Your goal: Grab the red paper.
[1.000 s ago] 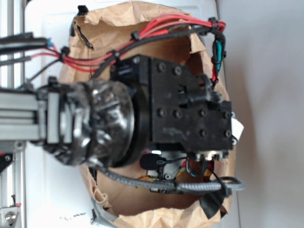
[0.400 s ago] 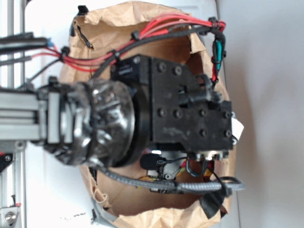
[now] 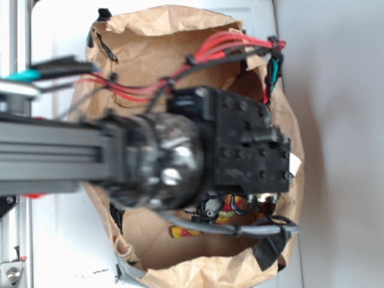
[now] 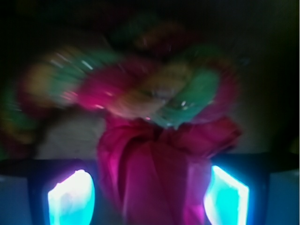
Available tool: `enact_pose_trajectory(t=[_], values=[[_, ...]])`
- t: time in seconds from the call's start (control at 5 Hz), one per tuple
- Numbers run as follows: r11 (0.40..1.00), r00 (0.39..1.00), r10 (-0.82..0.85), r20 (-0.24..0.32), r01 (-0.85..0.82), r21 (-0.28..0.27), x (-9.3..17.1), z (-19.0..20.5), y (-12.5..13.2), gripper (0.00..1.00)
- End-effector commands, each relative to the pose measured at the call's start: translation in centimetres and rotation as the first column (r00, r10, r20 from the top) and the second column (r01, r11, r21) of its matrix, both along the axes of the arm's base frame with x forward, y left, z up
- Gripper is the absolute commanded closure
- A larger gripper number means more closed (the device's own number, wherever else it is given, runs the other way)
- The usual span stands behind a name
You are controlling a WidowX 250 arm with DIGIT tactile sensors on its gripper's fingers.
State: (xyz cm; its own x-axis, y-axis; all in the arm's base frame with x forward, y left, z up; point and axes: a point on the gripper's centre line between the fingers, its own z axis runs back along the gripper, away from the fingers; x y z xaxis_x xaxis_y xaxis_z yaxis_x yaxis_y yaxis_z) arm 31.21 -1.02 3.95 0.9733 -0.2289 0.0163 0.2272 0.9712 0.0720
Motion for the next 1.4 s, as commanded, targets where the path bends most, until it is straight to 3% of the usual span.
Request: enact_pose_trajectory(t=[0.0,0.2,0.8,1.2], values=[[0.999,0.996,-0.051,0.072,0.050,0.013,1.4,1.0,-0.2,0.00],[0.999,0.996,-0.046,0.074,0.046,-0.001,1.2,1.2,-0.3,1.00],[0.998,0.995,0.064,0.080,-0.063,-0.021,-0.9,4.6,0.6,1.00],[0.967,0.968,0.239,0.075,-0.229,-0.114,-3.6,11.0,0.7,1.00]])
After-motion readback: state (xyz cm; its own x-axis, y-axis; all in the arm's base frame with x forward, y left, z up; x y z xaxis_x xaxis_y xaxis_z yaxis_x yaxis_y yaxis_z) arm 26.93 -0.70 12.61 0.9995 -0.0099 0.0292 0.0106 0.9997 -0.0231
